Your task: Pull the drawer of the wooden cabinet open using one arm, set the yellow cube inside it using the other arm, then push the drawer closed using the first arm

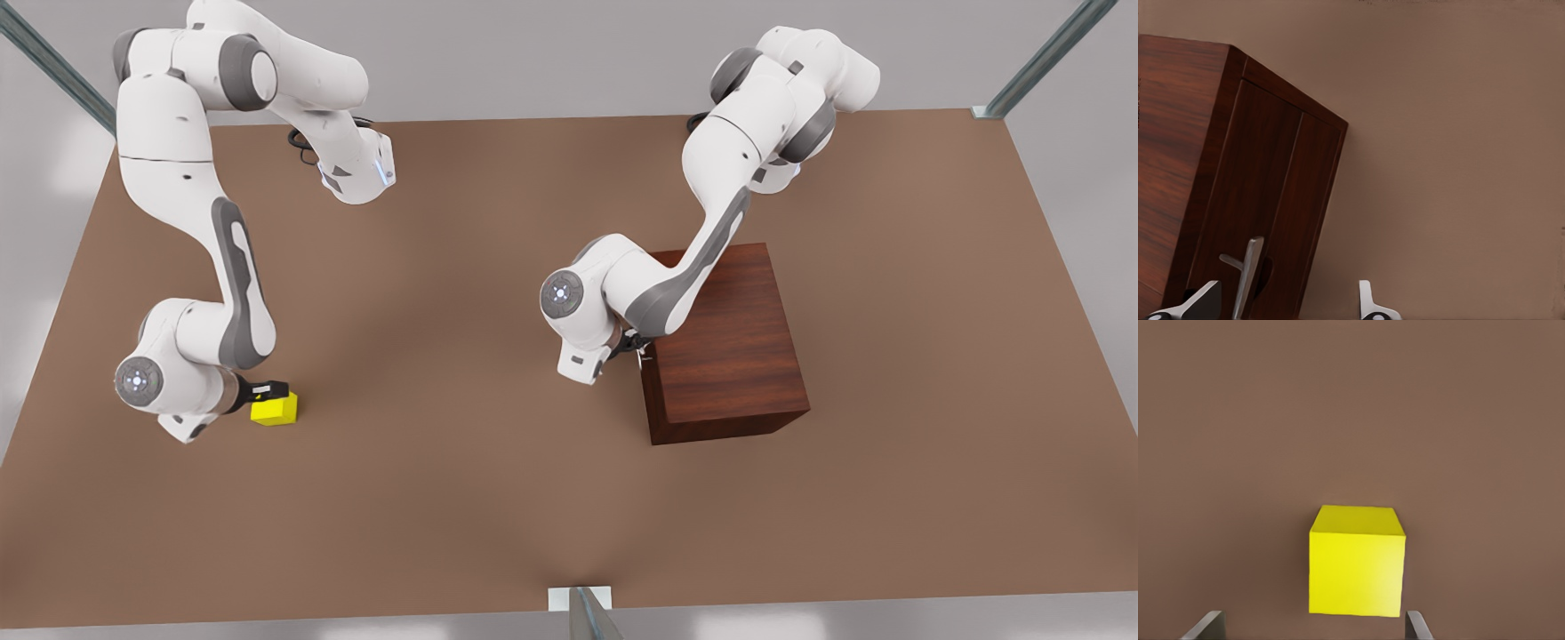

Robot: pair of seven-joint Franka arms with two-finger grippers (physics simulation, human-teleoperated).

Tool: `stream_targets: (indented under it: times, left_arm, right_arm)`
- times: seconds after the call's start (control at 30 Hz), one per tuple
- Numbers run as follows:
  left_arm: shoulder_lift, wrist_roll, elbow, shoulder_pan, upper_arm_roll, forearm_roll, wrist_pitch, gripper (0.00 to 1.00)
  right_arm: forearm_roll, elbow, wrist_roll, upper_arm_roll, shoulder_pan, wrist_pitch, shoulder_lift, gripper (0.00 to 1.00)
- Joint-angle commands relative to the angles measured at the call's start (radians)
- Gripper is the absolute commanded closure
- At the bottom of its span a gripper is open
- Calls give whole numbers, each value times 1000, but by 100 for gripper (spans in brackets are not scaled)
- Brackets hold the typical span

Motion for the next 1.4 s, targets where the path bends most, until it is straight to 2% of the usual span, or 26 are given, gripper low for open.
stream_targets:
  times: [0.0,0.3,0.47,0.53,1.17,1.27,1.37]
  left_arm:
    - [-1,-231,-1,1,0,1,9,0]
    - [-1,-230,22,9,3,1,3,0]
    - [-1,169,18,27,-2,-22,-25,0]
    - [3,217,15,27,-3,-28,-23,0]
    - [34,198,30,-8,-37,-62,-19,0]
    - [39,197,39,-33,-32,-60,-13,0]
    - [49,197,45,-34,-31,-60,12,0]
  right_arm:
    - [6,-20,-82,0,-13,203,4,0]
    - [21,-22,-94,1,-45,230,53,0]
    - [34,-26,-94,8,-43,226,50,0]
    - [43,-31,-94,9,-39,226,52,0]
    - [43,-52,-97,8,-43,230,136,0]
    - [43,-52,-97,8,-43,229,132,29]
    - [43,-51,-95,9,-43,218,125,40]
